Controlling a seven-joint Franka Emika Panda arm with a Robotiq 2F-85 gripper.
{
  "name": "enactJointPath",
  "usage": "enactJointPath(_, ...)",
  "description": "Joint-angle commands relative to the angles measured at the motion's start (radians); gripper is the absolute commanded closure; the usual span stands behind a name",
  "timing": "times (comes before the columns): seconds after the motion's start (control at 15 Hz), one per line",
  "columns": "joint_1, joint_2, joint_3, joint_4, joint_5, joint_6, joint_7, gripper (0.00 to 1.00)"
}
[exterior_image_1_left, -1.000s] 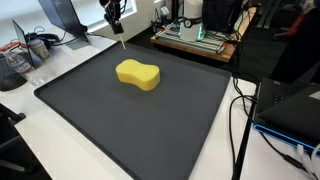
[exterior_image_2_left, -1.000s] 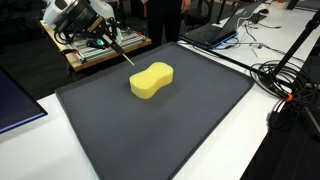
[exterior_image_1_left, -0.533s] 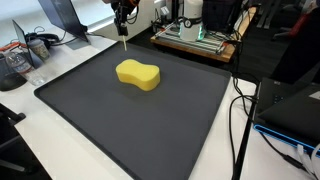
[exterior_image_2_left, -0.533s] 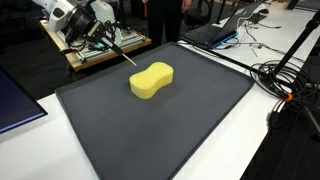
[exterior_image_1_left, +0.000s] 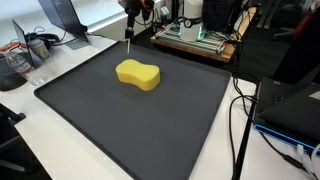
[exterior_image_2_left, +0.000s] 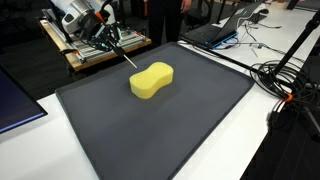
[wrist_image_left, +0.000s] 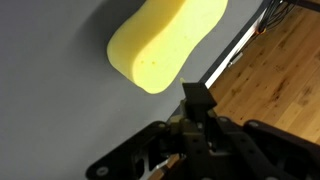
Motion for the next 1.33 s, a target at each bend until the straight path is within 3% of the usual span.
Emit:
enactJointPath(0.0,0.032,-0.038,0.063,0.001,0.202,0.07,-0.045,0.97)
enactJointPath(0.2,0.079,-0.054,0.188,0.014,0.402,0.304,-0.081,0.97)
enactJointPath(0.27,0.068,-0.043,0.257,0.018,0.446,0.384,-0.092,0.97)
enactJointPath(0.47,0.125,-0.044,0.416,0.021,0.499,0.639,-0.045,0.97)
enactJointPath(0.6,0.199,-0.065,0.48,0.022,0.527,0.78,-0.027,0.97)
enactJointPath(0.93,0.355,-0.045,0.586,0.044,0.519,0.999,-0.02,0.97)
enactJointPath(1.27,0.497,0.088,0.606,0.182,0.566,1.205,-0.191,0.97)
